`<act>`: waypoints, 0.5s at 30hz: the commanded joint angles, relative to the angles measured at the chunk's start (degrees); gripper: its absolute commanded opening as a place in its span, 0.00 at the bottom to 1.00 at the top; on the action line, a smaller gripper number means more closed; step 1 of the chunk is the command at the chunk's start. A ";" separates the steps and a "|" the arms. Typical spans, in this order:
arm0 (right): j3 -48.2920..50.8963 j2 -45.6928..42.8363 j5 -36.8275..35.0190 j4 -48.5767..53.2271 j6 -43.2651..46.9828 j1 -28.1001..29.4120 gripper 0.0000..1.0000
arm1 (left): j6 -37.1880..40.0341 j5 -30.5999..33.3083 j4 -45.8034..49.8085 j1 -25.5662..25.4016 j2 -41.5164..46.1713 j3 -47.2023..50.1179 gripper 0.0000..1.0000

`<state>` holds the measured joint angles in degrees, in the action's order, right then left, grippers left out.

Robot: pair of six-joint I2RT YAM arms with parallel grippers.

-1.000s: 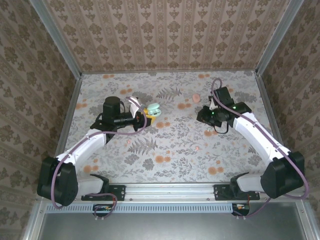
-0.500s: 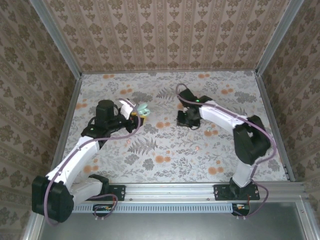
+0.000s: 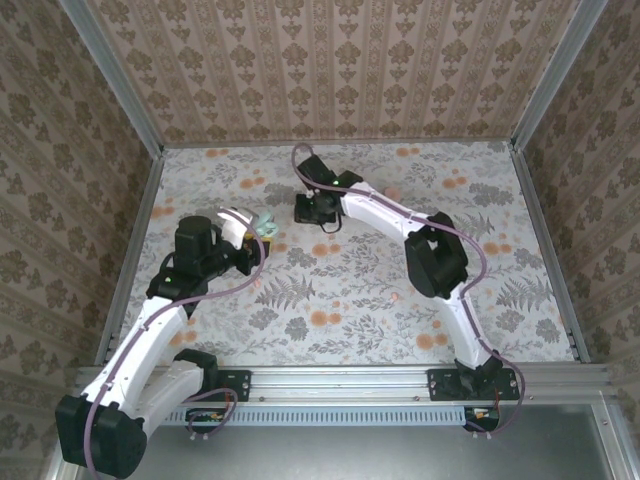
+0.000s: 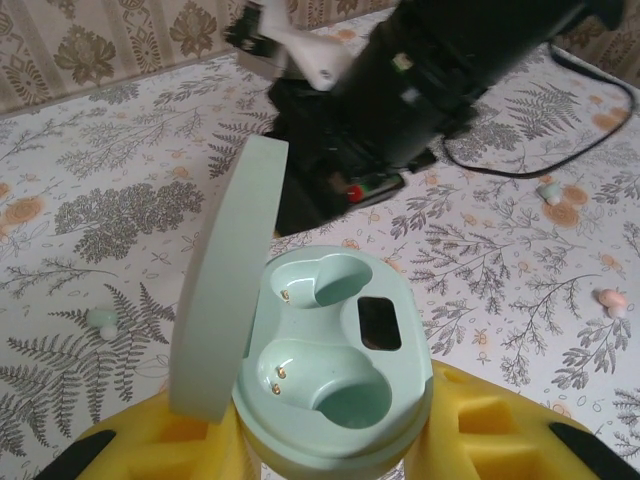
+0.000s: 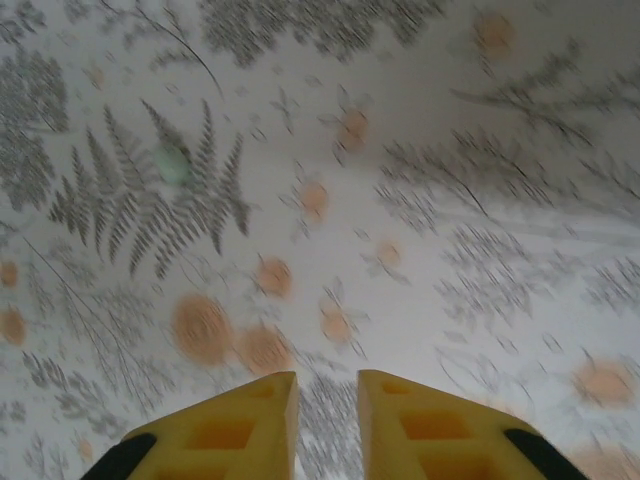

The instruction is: Insert the wireless bluetooth earbuds into the charging case

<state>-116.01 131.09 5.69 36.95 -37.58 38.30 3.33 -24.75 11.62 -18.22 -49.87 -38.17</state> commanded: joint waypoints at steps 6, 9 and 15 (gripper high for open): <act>-19.42 15.73 -0.90 -2.50 2.60 3.16 0.29 | -1.92 0.85 2.83 1.04 1.33 -0.06 0.14; -26.07 20.25 -0.82 -2.43 1.48 3.18 0.31 | -2.28 0.76 3.56 1.29 2.30 0.13 0.14; -30.18 24.52 0.42 -8.84 -0.46 3.75 0.37 | -3.29 0.77 3.58 1.83 3.98 1.08 0.13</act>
<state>-143.26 153.93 5.61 32.18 -36.71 41.95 1.48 -24.10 14.66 -17.06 -47.05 -37.98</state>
